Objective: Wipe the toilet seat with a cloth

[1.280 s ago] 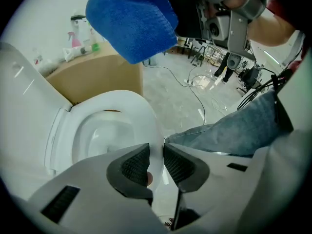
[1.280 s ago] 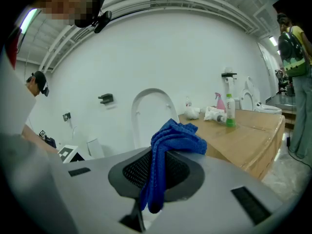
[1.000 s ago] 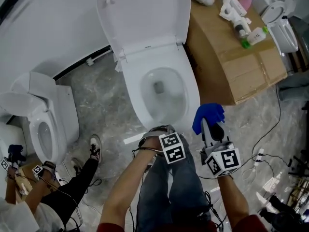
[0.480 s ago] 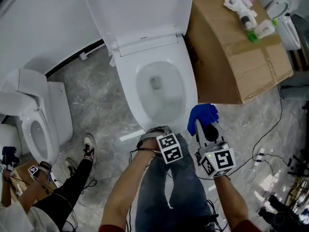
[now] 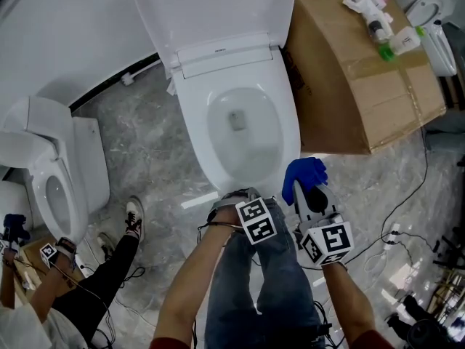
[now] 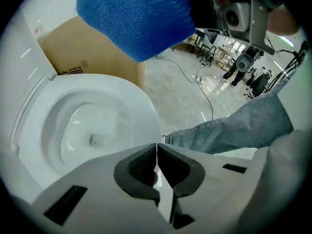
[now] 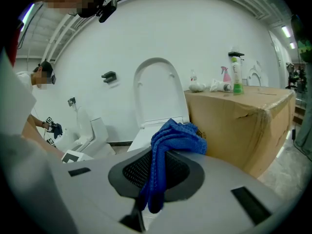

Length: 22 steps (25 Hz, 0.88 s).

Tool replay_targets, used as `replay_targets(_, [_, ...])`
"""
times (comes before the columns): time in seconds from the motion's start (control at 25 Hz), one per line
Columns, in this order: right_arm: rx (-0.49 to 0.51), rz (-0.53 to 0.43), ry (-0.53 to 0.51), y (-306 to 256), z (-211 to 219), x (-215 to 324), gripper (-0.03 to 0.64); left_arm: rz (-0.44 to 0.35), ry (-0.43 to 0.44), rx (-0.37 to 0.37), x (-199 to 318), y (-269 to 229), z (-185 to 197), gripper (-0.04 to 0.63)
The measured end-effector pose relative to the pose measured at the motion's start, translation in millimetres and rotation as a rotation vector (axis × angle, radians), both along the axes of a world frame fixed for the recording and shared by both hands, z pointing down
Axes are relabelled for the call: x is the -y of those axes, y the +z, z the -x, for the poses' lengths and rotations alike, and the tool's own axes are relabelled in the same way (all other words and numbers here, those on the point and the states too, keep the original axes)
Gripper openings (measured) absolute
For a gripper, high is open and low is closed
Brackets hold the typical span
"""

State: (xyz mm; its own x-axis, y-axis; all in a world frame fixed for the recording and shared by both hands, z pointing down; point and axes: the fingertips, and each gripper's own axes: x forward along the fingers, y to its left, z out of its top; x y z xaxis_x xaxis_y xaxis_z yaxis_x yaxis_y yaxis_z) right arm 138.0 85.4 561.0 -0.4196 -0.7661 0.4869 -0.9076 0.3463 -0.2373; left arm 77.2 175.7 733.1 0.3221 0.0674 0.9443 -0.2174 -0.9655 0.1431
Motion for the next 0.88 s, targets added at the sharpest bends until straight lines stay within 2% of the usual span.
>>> replay_targets(0.12, [-0.011,0.009,-0.016,4.3,1.6,-1.6,0.055,-0.030,-0.065,-0.029,4.1,-4.3,0.8,0.017])
replay_targets(0.24, [-0.031,0.033,-0.035,13.9,5.0,-6.6,0.055,-0.117,-0.226,-0.113,23.3,-18.2,3.8,0.017])
replay_targets(0.4, [-0.049,0.094,-0.058,36.9,13.3,-13.9,0.055,-0.357,-0.548,-0.307,71.4,-56.1,23.2,0.015])
replay_targets(0.52, [-0.078,0.168,-0.089,58.0,21.7,-24.0,0.055,-0.514,-0.726,-0.495,92.7,-95.8,40.0,0.015])
replay_targets(0.6, [-0.100,0.232,-0.101,74.6,26.8,-29.5,0.057,-0.636,-0.794,-0.588,102.7,-122.3,53.0,0.015])
replay_targets(0.72, [-0.134,0.318,-0.114,100.7,35.9,-35.6,0.057,-0.834,-0.839,-0.668,116.4,-162.7,78.1,0.015])
replay_targets(0.8, [-0.166,0.361,-0.128,116.8,41.3,-39.4,0.057,-0.895,-0.861,-0.680,118.7,-178.3,92.9,0.015])
replay_targets(0.88, [-0.194,0.397,-0.138,130.9,45.0,-41.2,0.057,-0.909,-0.884,-0.673,118.2,-183.6,104.5,0.015])
